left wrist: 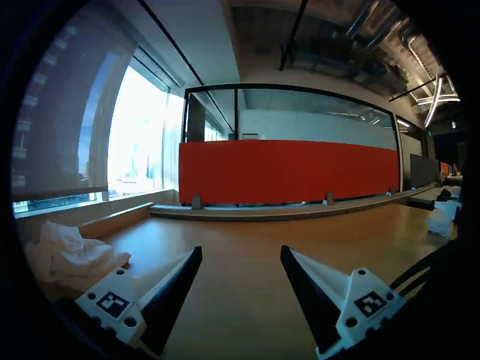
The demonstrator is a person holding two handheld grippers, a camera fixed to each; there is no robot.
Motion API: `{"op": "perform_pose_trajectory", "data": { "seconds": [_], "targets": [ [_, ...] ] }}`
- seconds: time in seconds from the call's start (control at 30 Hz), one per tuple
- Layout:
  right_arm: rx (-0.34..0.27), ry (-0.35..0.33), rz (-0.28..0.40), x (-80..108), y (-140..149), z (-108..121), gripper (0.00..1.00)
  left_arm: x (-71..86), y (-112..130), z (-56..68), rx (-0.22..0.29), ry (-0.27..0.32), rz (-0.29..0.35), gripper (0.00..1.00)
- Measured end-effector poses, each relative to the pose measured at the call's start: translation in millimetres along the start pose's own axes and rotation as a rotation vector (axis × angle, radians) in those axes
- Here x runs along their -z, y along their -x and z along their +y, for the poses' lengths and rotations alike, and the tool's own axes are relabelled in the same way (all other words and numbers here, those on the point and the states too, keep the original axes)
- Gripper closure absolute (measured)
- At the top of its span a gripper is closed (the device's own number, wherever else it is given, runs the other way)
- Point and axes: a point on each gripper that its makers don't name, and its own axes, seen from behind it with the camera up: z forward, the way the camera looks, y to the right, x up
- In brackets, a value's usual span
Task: Fold towel
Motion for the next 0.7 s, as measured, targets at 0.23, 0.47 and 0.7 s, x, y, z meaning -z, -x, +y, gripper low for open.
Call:
{"op": "perform_pose_trajectory", "data": {
  "seconds": [0.23,0.47,0.7],
  "targets": [
    [0.0,0.0,0.0,-0.2,-0.6,0.3,0.0,0.2,-0.9,-0.6,0.0,0.0,0.0,0.03],
    [0.0,0.0,0.0,-0.4,-0.4,0.5,0.0,1.2,-4.1,-1.3,0.0,0.0,-0.001,0.03],
    [0.0,0.0,0.0,-0.6,0.1,0.2,0.0,3.4,-8.6,-2.8,-0.001,0.0,-0.003,0.03]
  ]
}}
